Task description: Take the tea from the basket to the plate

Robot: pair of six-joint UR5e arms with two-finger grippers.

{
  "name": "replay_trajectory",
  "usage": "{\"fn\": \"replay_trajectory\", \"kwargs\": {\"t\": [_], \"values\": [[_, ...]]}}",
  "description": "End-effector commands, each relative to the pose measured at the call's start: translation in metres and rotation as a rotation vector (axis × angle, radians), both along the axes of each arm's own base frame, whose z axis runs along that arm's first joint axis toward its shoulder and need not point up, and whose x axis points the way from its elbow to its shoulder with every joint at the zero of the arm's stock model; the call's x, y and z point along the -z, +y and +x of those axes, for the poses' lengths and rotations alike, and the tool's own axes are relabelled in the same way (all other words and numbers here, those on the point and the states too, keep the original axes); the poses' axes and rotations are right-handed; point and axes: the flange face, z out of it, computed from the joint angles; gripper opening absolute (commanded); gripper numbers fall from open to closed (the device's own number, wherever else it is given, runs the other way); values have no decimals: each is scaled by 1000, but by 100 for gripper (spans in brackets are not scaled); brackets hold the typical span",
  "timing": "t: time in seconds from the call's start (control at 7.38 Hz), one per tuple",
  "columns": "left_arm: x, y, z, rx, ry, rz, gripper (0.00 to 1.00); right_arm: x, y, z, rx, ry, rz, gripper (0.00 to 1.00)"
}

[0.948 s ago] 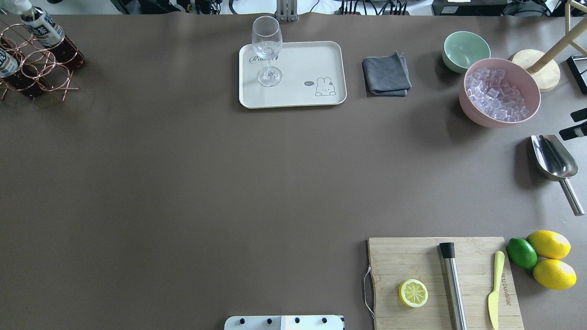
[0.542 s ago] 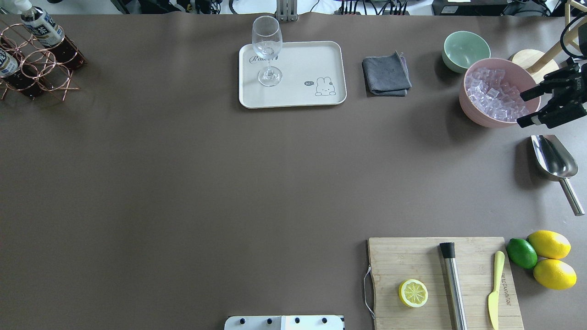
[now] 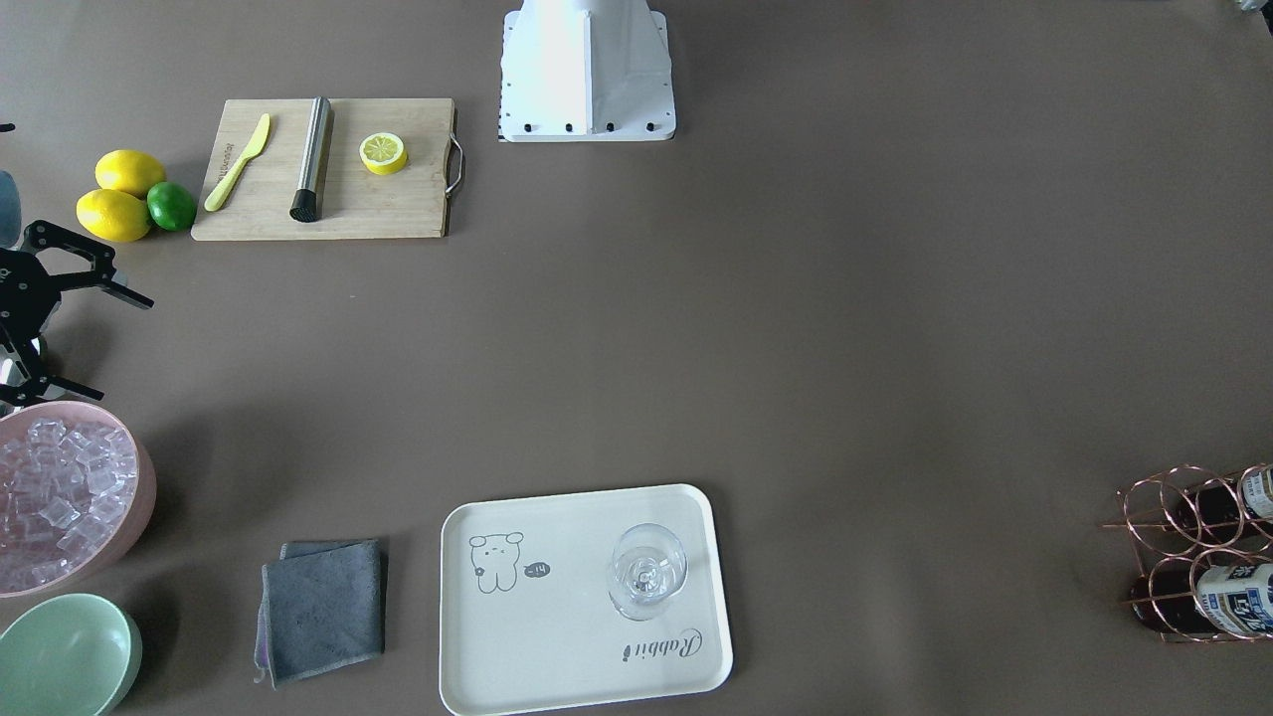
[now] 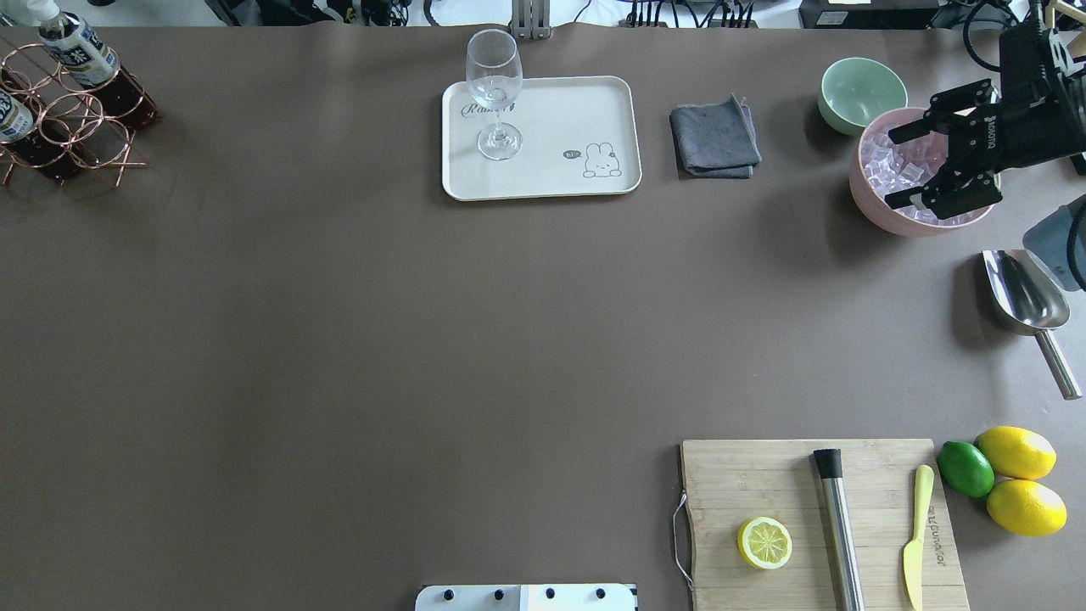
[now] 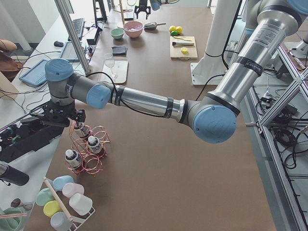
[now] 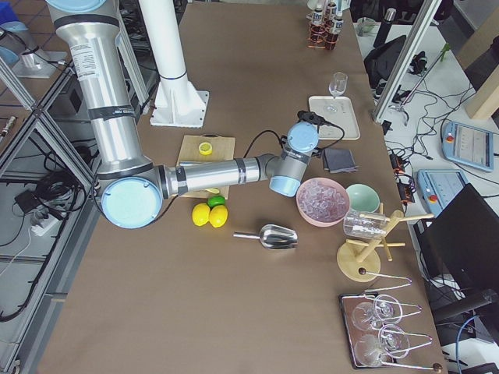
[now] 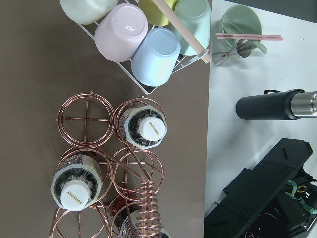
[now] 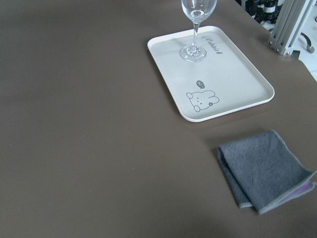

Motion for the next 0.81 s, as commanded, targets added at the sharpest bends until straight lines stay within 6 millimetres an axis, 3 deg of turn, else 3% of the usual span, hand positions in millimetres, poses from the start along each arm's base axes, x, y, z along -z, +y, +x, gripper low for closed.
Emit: {"fn": "replay_trajectory", "kwargs": {"t": [0.0, 0.27, 0.41, 0.68], "values": [[-11, -1, 12, -5, 2, -13, 98, 20, 16, -53, -84, -77, 208, 100], [-22, -5, 25, -22, 3, -11, 98, 36, 56, -102, -115, -302, 103, 100], [-25, -5, 27, -25, 3, -14, 97, 41, 71, -117, -126, -398, 52, 100], [-34, -1, 37, -38, 3, -6, 91, 67, 87, -148, -102, -529, 30, 100]]}}
